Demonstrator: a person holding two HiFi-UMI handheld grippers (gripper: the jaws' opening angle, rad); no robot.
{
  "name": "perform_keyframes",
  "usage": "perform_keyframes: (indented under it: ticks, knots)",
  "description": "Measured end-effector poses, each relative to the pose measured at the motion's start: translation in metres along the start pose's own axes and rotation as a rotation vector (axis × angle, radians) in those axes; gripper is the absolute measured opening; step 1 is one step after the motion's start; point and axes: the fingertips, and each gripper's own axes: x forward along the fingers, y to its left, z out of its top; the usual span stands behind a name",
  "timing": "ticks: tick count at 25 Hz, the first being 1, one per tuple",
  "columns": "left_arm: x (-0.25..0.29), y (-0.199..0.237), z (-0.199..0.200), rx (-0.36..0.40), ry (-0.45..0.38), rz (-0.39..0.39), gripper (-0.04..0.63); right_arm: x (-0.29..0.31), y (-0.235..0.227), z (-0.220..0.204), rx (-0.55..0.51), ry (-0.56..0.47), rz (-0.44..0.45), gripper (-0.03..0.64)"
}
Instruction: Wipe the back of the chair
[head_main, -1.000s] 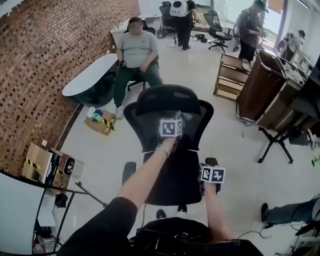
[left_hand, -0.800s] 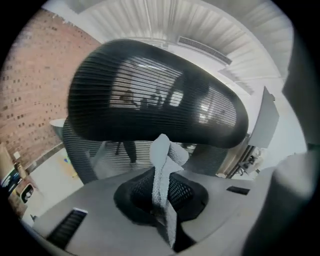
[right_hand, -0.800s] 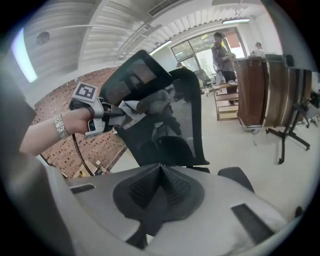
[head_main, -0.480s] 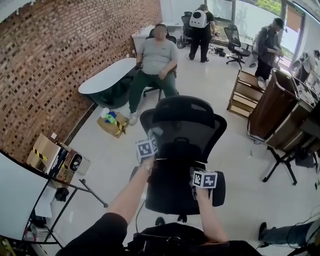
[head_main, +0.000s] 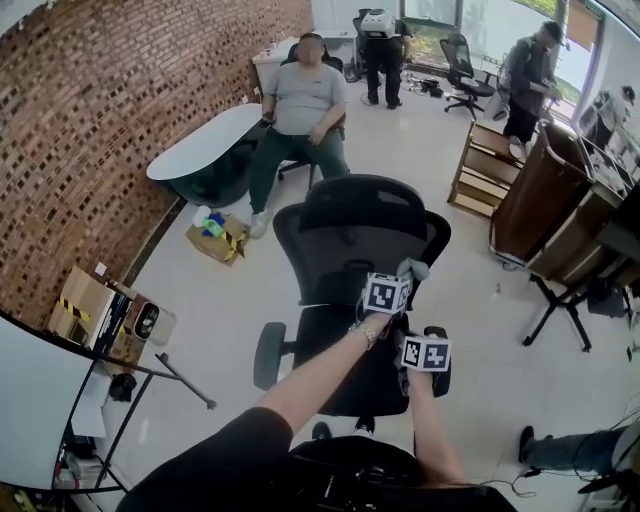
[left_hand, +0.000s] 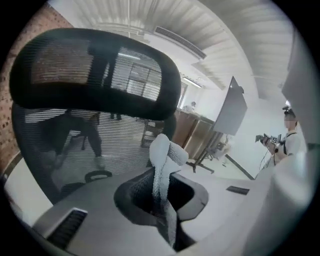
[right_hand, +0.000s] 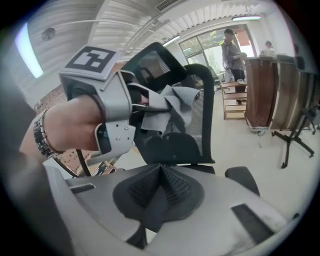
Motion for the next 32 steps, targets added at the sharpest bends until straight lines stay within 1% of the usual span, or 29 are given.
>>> perform_keyframes:
  ticks: [2, 4, 6, 9, 11, 13, 14, 16, 17, 18, 20, 23, 24, 25, 26, 29, 32]
  knots:
    - [0.018, -0.008, -0.005, 0.017, 0.027, -0.008, 0.029, -0.019, -0.019, -0.006, 0.041, -0.01, -0.035, 0.006]
    - [0.031, -0.001, 0.002, 0.047, 0.022, 0.016, 0.029, -0.039, -0.039, -0.006, 0.09, -0.028, -0.06, 0.005]
    - [0.035, 0.019, 0.008, 0.053, 0.02, 0.057, 0.029, -0.053, -0.058, -0.003, 0.118, -0.051, -0.089, 0.005]
    - [0.023, 0.066, 0.003, 0.009, 0.031, 0.142, 0.029, -0.057, -0.066, -0.001, 0.124, -0.067, -0.105, 0.006]
    - [0.007, 0.107, -0.005, -0.027, 0.048, 0.208, 0.029, -0.051, -0.058, 0.0, 0.111, -0.058, -0.089, 0.006]
    - [-0.011, 0.147, -0.019, -0.091, 0.075, 0.257, 0.029, -0.042, -0.044, 0.0, 0.086, -0.038, -0.067, 0.006]
    - [-0.024, 0.169, -0.026, -0.122, 0.085, 0.295, 0.029, -0.036, -0.036, -0.002, 0.073, -0.027, -0.053, 0.006]
    - [-0.056, 0.212, -0.038, -0.167, 0.091, 0.397, 0.029, -0.027, -0.02, -0.005, 0.05, -0.003, -0.022, 0.006]
    - [-0.072, 0.228, -0.044, -0.192, 0.088, 0.431, 0.03, -0.023, -0.013, -0.007, 0.043, 0.005, -0.004, 0.006]
    - [-0.085, 0.239, -0.048, -0.213, 0.081, 0.451, 0.029, -0.021, -0.007, -0.008, 0.038, 0.01, 0.013, 0.006]
    - [-0.105, 0.253, -0.052, -0.221, 0.063, 0.477, 0.029, -0.015, 0.004, -0.005, 0.026, 0.013, 0.033, 0.006]
    - [-0.124, 0.264, -0.064, -0.214, 0.1, 0.518, 0.029, -0.003, 0.022, 0.003, -0.007, 0.015, 0.04, 0.006]
    - [-0.124, 0.261, -0.067, -0.215, 0.116, 0.518, 0.03, 0.002, 0.028, 0.006, -0.019, 0.017, 0.043, 0.006]
    - [-0.12, 0.252, -0.07, -0.217, 0.13, 0.499, 0.029, 0.007, 0.032, 0.007, -0.029, 0.022, 0.046, 0.006]
    - [-0.109, 0.237, -0.069, -0.212, 0.128, 0.46, 0.029, 0.012, 0.033, 0.008, -0.034, 0.03, 0.046, 0.006]
    - [-0.065, 0.172, -0.047, -0.144, 0.066, 0.311, 0.029, 0.021, 0.028, 0.003, -0.038, 0.065, 0.023, 0.006]
    - [-0.03, 0.115, -0.03, -0.069, 0.078, 0.234, 0.03, 0.027, 0.019, 0.004, -0.077, 0.108, -0.027, 0.006]
